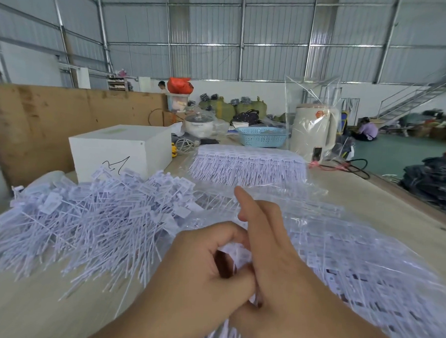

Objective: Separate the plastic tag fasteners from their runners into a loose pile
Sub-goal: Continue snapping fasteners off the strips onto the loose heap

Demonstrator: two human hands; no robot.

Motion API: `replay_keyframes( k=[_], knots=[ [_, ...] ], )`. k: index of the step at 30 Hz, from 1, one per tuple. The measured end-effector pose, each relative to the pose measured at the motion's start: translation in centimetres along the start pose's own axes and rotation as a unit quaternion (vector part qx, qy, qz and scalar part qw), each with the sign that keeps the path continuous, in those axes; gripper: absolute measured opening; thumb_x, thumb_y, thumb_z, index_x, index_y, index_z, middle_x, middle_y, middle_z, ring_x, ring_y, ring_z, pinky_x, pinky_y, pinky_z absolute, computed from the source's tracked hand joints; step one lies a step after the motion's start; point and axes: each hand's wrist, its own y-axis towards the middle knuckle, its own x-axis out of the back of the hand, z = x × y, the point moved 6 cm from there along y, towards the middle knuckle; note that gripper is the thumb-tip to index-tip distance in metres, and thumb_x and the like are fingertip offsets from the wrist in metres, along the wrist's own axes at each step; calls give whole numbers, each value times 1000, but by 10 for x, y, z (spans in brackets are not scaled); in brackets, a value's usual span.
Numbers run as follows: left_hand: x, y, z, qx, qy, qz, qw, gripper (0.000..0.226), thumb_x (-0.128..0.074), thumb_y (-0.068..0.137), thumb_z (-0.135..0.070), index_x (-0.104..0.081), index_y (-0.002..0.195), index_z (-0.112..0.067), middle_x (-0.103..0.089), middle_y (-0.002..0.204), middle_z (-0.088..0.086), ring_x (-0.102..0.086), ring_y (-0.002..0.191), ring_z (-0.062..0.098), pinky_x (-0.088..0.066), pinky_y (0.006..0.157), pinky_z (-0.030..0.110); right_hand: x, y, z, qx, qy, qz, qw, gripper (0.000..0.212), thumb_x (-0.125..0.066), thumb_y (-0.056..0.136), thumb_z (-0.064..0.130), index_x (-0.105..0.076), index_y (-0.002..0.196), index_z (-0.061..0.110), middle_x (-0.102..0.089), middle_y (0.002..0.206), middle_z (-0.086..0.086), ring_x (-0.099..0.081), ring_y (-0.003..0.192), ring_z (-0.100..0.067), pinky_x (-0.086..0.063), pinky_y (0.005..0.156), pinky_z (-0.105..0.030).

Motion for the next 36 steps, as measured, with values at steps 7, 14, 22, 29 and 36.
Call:
replay_keyframes(
  k=[7,14,22,29,36],
  knots=[
    [28,8,12,20,-78,-95,992,17,-72,67,-17,-74,79,-30,-54,49,-4,-39,44,11,-31,45,19,28,3,-23,-31,-22,-94,995,27,-53,92,47,-62,88,22,-55,69,6,-51,59,-10,-41,54,-31],
    [27,11,18,31,-90,-81,992,19,-83,66,-40,-72,75,-28,-61,58,11,-52,48,16,-44,48,28,22,3,-26,-38,33,-44,998,25,-57,96,32,-47,73,32,-47,57,12,-39,47,-8,-28,47,-21],
    [31,15,29,86,-294,-151,940,21,-77,51,-35,-71,64,-20,-66,68,3,-55,42,16,-54,55,31,65,-7,-37,-112,225,-312,916,32,-55,91,38,-50,74,11,-35,50,10,-32,44,-8,-31,39,-17],
    [17,14,20,63,-174,-50,981,28,-78,58,-46,-70,72,-23,-59,72,32,-52,49,23,-40,49,26,13,2,-23,-19,121,-47,991,51,-56,91,48,-26,130,61,-42,102,35,-52,86,11,-41,68,-8],
    [7,12,24,129,-222,45,965,10,-78,64,-26,-71,66,-19,-59,63,15,-49,46,16,-43,46,21,9,1,-24,-2,68,-30,997,69,-48,89,50,1,137,62,-26,113,41,-45,90,22,-35,75,1]
  ],
)
